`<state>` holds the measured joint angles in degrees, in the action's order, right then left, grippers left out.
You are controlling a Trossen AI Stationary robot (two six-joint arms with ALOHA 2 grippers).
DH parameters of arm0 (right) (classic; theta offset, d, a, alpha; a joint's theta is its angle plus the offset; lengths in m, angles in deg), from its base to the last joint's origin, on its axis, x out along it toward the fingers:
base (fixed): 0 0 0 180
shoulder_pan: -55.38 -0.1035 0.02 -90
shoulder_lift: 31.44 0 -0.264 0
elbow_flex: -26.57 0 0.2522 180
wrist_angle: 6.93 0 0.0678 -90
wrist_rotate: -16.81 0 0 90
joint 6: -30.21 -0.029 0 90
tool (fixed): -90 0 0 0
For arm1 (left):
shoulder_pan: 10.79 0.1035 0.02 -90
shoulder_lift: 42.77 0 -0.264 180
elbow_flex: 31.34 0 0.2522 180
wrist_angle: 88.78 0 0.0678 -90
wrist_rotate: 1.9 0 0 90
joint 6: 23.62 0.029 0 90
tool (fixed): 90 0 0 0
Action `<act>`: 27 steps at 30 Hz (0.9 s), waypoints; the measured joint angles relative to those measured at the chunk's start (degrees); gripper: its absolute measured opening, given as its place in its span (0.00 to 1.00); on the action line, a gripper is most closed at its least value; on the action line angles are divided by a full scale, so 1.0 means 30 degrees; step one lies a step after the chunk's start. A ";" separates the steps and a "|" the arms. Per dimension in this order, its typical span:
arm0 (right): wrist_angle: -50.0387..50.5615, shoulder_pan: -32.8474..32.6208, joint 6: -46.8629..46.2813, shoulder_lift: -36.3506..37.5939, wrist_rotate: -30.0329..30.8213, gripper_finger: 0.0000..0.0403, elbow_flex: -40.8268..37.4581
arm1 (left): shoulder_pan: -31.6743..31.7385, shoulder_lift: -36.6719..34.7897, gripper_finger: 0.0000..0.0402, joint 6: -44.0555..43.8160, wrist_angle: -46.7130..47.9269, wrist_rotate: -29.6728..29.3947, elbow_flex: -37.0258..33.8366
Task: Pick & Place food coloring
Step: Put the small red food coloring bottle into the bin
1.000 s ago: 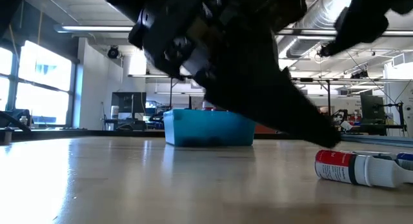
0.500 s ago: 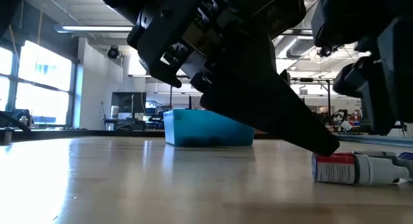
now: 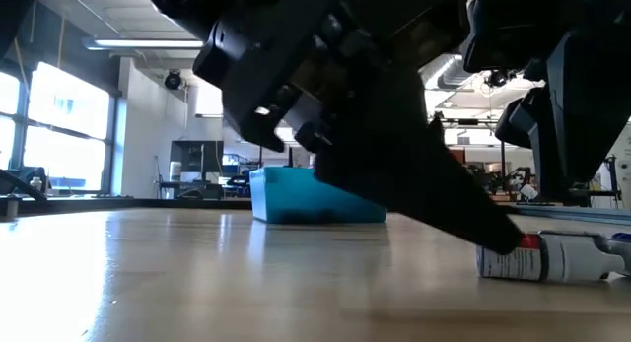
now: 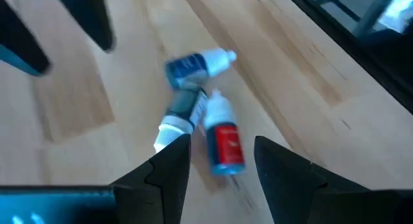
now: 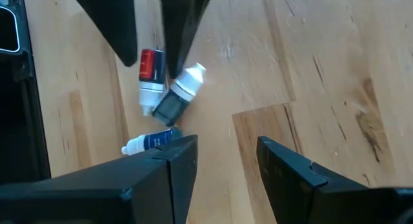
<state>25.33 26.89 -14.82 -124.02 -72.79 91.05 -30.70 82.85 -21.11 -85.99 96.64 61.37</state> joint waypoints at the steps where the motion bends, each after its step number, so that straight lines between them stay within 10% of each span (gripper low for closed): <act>1: 0.0000 0.0000 0.0000 0.0000 0.0006 0.38 0.0000 | 0.0000 0.0004 0.42 0.0000 -0.0037 -0.0246 0.0033; 27: -0.0226 0.0000 0.0015 0.0022 0.0729 0.38 0.0000 | 0.0000 0.0255 0.36 -0.0029 -0.0564 -0.0007 0.0004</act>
<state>24.65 26.89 -14.78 -123.95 -70.60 91.05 -30.70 83.62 -21.20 -87.68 96.62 61.38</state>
